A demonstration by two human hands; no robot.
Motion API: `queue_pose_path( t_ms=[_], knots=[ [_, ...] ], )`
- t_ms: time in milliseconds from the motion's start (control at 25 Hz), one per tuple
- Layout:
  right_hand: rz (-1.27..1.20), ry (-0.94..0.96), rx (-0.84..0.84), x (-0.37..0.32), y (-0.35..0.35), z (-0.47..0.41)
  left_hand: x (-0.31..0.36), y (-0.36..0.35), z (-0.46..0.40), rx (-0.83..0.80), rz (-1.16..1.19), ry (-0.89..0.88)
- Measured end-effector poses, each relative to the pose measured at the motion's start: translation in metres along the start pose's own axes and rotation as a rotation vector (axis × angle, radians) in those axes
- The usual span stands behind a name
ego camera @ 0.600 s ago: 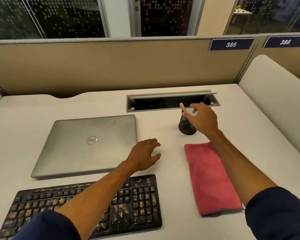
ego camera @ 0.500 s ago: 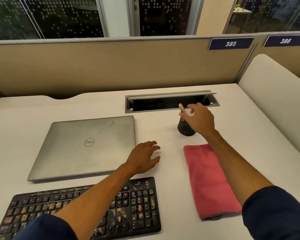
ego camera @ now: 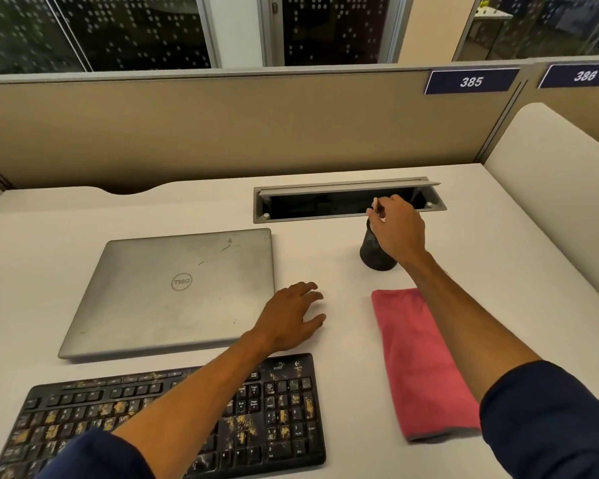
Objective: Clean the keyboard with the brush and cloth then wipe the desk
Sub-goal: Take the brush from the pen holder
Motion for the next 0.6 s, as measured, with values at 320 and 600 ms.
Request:
queue_pose_path(
  t_ms=[320, 600],
  knots=[
    [-0.405, 0.076, 0.235, -0.023, 0.072, 0.055, 0.023, 0.052, 0.025, 0.242, 0.060, -0.038],
    [-0.724, -0.005, -0.021, -0.056, 0.067, 0.130, 0.035, 0.098, 0.058, 0.414, 0.036, -0.061]
  ],
)
Point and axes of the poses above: each hand's wrist, its own z-axis away from the middle knuckle, its own y-axis out of the back of the hand, x = y × z, the point moved 4 cm from there along -z, towards the middle knuckle, and after that the axes turned 12 degrees about -y, right-handed, at the moved point
